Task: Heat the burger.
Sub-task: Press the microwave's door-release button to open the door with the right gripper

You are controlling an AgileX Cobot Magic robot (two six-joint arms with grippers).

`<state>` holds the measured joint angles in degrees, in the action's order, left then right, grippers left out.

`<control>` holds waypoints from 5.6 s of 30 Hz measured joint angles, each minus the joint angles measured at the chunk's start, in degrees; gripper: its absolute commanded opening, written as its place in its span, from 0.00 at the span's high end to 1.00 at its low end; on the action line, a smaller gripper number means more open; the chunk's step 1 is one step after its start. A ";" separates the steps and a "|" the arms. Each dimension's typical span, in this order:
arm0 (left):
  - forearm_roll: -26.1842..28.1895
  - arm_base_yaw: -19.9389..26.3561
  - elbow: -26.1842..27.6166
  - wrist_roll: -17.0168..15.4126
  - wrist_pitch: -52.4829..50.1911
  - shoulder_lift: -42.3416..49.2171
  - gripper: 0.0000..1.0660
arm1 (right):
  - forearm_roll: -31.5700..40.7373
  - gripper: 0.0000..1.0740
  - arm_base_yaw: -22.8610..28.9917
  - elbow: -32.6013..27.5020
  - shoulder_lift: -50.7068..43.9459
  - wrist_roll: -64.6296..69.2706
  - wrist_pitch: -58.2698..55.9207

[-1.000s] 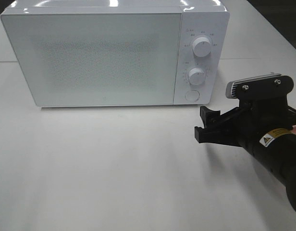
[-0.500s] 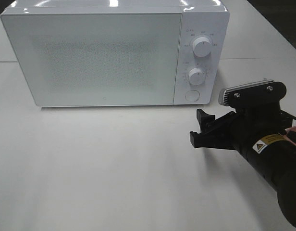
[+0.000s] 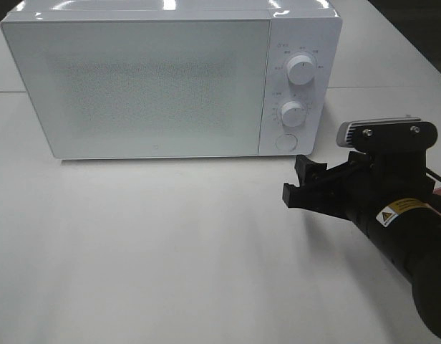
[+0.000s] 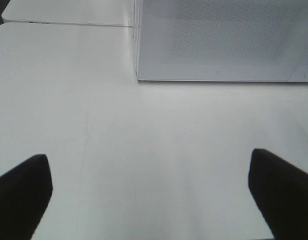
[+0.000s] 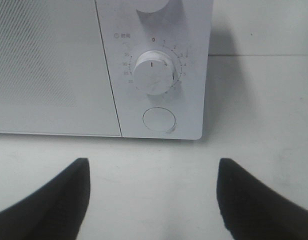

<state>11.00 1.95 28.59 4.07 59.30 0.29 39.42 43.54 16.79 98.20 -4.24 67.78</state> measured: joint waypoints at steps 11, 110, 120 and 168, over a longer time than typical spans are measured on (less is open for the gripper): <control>0.00 0.00 0.00 0.00 0.00 0.00 0.06 | -0.06 0.73 0.00 0.00 0.00 34.32 0.00; -0.17 0.00 0.00 0.00 0.06 0.00 0.06 | -0.17 1.00 -9.97 27.33 22.57 77.98 -11.29; -0.17 0.00 0.00 0.00 0.06 0.00 0.06 | -0.17 1.00 -10.31 28.93 24.29 77.98 -11.23; -0.17 0.00 0.00 0.00 0.06 0.00 0.06 | 9.51 1.00 -10.49 37.99 28.48 70.53 -11.80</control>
<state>10.83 1.95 28.59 4.07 59.36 0.29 48.93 33.06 54.77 126.68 66.29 55.98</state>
